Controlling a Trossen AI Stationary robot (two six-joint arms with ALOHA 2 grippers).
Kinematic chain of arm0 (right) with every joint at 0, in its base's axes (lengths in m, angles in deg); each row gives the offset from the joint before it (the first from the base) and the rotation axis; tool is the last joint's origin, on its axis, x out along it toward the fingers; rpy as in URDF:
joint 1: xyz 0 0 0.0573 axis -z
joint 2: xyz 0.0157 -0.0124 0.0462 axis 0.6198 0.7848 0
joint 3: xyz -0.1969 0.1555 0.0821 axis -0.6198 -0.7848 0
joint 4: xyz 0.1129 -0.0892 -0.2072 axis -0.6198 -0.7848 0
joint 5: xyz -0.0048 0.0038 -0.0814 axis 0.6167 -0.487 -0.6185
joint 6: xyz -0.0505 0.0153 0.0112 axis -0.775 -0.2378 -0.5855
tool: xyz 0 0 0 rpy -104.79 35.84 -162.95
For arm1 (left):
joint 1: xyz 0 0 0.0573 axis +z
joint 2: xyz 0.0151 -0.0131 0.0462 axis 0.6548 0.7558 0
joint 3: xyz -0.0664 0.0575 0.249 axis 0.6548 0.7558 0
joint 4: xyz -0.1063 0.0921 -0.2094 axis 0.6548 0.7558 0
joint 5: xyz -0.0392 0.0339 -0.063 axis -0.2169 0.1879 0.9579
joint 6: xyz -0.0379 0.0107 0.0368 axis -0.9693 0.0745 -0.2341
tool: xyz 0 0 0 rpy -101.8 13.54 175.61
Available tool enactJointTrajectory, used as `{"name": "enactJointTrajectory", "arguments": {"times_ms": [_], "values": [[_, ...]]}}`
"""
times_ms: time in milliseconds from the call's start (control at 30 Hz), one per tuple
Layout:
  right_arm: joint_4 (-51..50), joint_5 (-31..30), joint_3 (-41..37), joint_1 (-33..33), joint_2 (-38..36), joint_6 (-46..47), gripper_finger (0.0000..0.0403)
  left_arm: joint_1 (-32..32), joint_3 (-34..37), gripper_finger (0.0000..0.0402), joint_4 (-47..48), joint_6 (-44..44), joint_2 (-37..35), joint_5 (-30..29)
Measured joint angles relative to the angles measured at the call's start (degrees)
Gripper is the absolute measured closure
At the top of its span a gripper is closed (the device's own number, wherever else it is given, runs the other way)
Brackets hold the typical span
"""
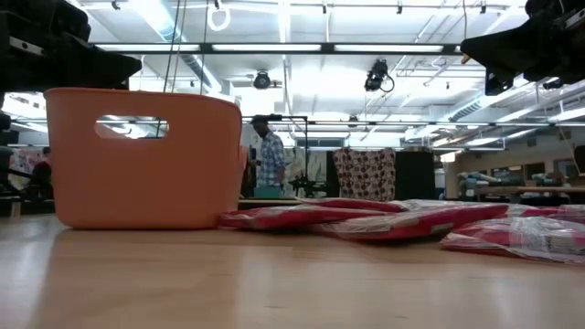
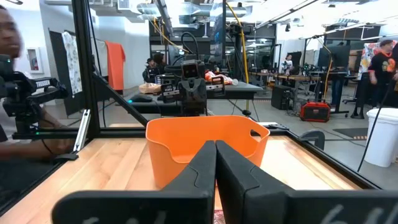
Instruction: Sort popcorn bags into baskets
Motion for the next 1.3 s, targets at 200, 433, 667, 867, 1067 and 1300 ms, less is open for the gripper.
{"name": "enactJointTrajectory", "arguments": {"times_ms": [200, 433, 667, 867, 1067, 1300], "values": [[0.00, 0.00, 0.01, -0.02, 0.00, 0.00, 0.0387, 0.02, 0.01, 0.0372, 0.00, 0.00, 0.00, 0.01], [0.00, 0.00, 0.01, -0.01, 0.00, 0.00, 0.0387, 0.01, 0.00, 0.0372, 0.00, 0.00, 0.00, 0.00], [0.00, 0.02, 0.01, -0.02, 0.00, -0.02, 0.0387, 0.07, 0.01, 0.0372, -1.48, 10.78, 0.02, -0.49], [0.00, 0.00, 0.01, -0.01, 0.00, 0.00, 0.0387, 0.07, 0.02, 0.0372, -5.46, 22.77, 0.00, -0.66], [0.00, 0.00, 0.01, -0.01, 0.00, 0.00, 0.0387, -0.07, 0.00, 0.0372, -5.44, 7.04, 0.00, 0.88], [0.00, 0.00, -0.01, -0.01, -0.01, -0.01, 0.0387, -0.07, 0.00, 0.0372, -5.53, -19.98, 0.00, 1.02]]}}
